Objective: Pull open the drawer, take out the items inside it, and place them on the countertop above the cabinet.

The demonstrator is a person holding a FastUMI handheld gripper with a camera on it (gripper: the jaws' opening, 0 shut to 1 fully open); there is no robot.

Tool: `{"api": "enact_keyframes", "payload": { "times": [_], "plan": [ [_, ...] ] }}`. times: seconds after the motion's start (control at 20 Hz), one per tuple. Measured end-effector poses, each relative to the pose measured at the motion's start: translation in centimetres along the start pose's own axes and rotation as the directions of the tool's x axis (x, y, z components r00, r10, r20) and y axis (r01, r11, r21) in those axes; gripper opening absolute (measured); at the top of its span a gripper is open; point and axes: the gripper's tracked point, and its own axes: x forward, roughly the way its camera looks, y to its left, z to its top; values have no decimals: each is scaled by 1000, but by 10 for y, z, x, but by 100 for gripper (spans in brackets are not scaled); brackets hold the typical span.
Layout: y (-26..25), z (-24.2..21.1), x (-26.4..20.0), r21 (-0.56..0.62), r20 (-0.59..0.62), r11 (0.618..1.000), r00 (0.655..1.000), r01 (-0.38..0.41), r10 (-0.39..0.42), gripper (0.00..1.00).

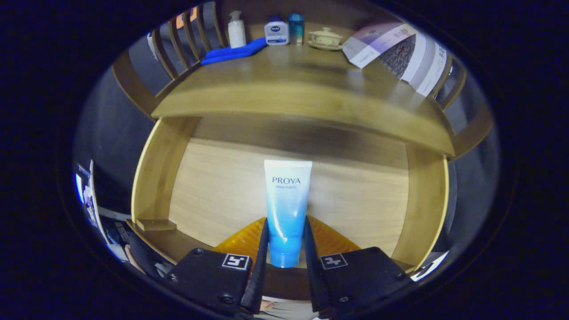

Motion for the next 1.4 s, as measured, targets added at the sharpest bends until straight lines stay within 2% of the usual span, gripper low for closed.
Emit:
{"api": "enact_keyframes", "payload": {
  "times": [0.35,0.6,0.95,1.1,1.4],
  "plan": [
    [-8,55,-42,20,104,999,994,27,-29,44],
    [-11,91,-56,3,150,997,985,83,-83,44],
    [-25,152,-49,115,225,987,965,111,-135,44],
    [-29,170,-39,130,267,982,949,136,-166,44],
    [-27,188,-14,135,284,981,943,142,-176,44]
  ]
}}
